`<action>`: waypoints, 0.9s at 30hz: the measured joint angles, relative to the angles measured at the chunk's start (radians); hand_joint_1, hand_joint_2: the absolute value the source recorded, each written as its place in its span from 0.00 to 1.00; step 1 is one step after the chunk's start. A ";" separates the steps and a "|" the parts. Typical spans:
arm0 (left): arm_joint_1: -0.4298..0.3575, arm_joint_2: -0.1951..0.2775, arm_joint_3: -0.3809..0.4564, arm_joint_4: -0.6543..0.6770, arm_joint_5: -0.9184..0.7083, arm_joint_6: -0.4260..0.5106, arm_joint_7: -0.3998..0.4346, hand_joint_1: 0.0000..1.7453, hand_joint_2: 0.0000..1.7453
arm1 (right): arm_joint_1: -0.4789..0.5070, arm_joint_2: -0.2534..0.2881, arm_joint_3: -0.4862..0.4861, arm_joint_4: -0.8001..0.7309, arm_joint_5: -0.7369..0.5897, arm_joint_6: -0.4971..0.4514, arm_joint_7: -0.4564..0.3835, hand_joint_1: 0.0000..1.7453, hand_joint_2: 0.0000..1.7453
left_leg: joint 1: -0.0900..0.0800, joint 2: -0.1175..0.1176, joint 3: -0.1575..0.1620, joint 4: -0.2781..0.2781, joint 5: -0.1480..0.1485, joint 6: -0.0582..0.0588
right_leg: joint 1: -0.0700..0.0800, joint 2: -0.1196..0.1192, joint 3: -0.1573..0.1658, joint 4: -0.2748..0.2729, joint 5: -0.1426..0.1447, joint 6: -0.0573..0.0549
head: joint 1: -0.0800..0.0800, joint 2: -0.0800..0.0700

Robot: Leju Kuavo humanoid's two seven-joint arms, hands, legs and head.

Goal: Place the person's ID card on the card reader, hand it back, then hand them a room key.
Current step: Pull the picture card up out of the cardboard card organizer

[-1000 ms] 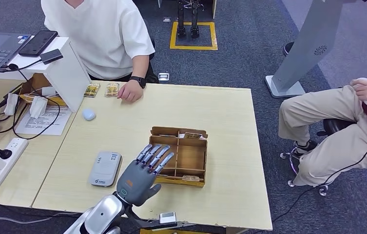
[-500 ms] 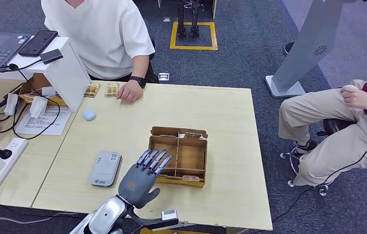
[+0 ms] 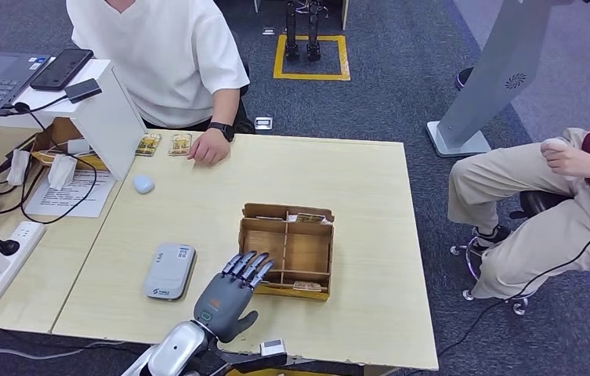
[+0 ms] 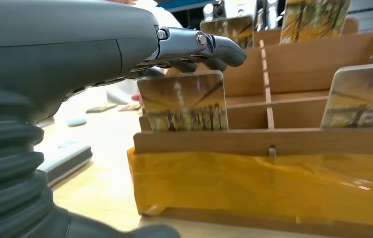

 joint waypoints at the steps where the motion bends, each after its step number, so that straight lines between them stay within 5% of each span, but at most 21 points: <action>1: 0.000 -0.004 0.000 0.007 -0.002 0.009 0.006 0.57 1.00 | -0.001 0.000 0.002 0.000 0.000 0.000 0.000 0.00 1.00 | 0.000 0.000 0.000 0.000 0.000 0.000 | 0.000 0.000 0.000 0.000 0.000 0.000 | 0.000 0.000; 4: -0.001 -0.015 0.000 0.022 -0.012 0.037 0.027 0.86 1.00 | -0.002 0.000 0.005 0.000 0.000 0.000 0.003 0.00 1.00 | 0.000 0.000 0.000 0.000 0.000 0.000 | 0.000 0.000 0.000 0.000 0.000 0.000 | 0.000 0.000; 7: -0.005 -0.027 0.000 0.033 -0.024 0.057 0.049 0.99 1.00 | -0.004 0.000 0.006 0.000 0.000 0.000 0.006 0.00 1.00 | 0.000 0.000 0.000 0.000 0.000 0.000 | 0.000 0.000 0.000 0.000 0.000 0.000 | 0.000 0.000; 14: -0.006 -0.055 0.000 0.047 -0.041 0.065 0.098 0.91 1.00 | -0.005 0.000 0.006 0.000 0.007 0.000 0.010 0.00 1.00 | 0.000 -0.001 0.000 0.000 0.000 0.000 | 0.000 -0.001 0.000 0.000 0.000 0.000 | 0.000 0.000; 27: 0.008 -0.104 0.002 0.070 -0.061 0.105 0.145 0.92 1.00 | -0.005 0.003 0.006 0.000 0.007 0.000 0.010 0.00 1.00 | 0.000 -0.001 0.000 0.000 0.000 0.000 | 0.000 -0.001 0.001 0.000 0.000 0.000 | 0.000 0.000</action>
